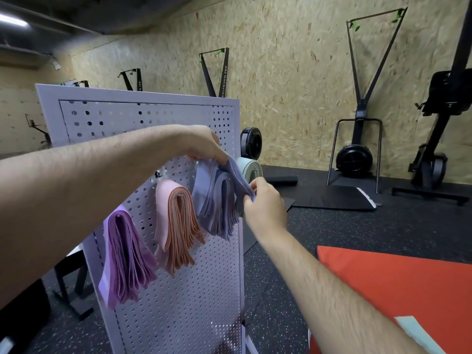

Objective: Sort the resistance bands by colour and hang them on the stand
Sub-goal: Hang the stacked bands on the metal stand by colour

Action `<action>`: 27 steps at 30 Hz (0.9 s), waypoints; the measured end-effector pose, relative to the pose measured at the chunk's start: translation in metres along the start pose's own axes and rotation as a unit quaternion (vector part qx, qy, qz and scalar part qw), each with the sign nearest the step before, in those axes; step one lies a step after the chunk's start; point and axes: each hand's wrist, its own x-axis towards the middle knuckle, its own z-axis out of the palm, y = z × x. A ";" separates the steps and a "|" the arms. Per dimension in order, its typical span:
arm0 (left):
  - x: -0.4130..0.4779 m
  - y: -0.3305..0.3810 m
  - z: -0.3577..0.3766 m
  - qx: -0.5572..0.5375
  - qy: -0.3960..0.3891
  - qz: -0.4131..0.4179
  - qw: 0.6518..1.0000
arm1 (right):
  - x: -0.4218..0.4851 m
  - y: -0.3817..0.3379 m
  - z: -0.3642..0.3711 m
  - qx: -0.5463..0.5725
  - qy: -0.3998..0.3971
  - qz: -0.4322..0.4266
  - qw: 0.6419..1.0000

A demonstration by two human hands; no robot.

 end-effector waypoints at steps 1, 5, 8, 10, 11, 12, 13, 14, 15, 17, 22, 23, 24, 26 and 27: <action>0.000 0.000 0.002 0.008 -0.001 0.001 1.000 | -0.001 0.001 0.002 -0.002 -0.002 0.001 1.000; 0.000 -0.001 0.004 0.032 -0.011 0.005 0.999 | -0.003 0.004 0.007 -0.011 -0.014 0.006 1.000; 0.000 -0.003 0.005 0.056 -0.020 0.008 0.998 | -0.003 0.006 0.011 -0.018 -0.023 0.011 1.000; 0.002 -0.006 0.005 0.063 -0.027 0.010 0.998 | -0.004 0.007 0.016 -0.024 -0.024 0.008 0.999; 0.002 -0.006 0.005 0.065 -0.030 0.012 0.997 | -0.005 0.007 0.017 -0.027 -0.024 0.005 0.999; 0.002 -0.007 0.004 0.065 -0.034 0.015 0.997 | -0.005 0.007 0.019 -0.033 -0.026 0.002 0.999; 0.002 -0.007 0.005 0.065 -0.035 0.016 0.997 | -0.005 0.006 0.021 -0.041 -0.028 0.000 0.999; 0.002 -0.007 0.005 0.064 -0.037 0.018 0.997 | -0.005 0.006 0.022 -0.048 -0.028 -0.001 0.998; 0.002 -0.007 0.005 0.065 -0.037 0.020 0.997 | -0.005 0.006 0.023 -0.050 -0.029 0.000 0.998; 0.001 -0.007 0.007 0.075 -0.035 0.024 0.996 | -0.004 0.005 0.024 -0.043 -0.037 0.009 0.998; -0.002 -0.007 0.010 0.111 -0.027 0.037 0.993 | -0.004 0.002 0.027 -0.019 -0.047 0.022 0.998; -0.003 -0.006 0.010 0.115 -0.029 0.038 0.992 | -0.004 0.002 0.027 -0.018 -0.047 0.022 0.998; -0.003 -0.006 0.010 0.116 -0.031 0.039 0.992 | -0.004 0.002 0.027 -0.018 -0.048 0.021 0.998; -0.003 -0.005 0.011 0.118 -0.032 0.040 0.992 | -0.004 0.003 0.026 -0.017 -0.052 0.021 0.998; -0.004 -0.005 0.011 0.119 -0.032 0.040 0.992 | -0.003 0.003 0.026 -0.016 -0.054 0.020 0.998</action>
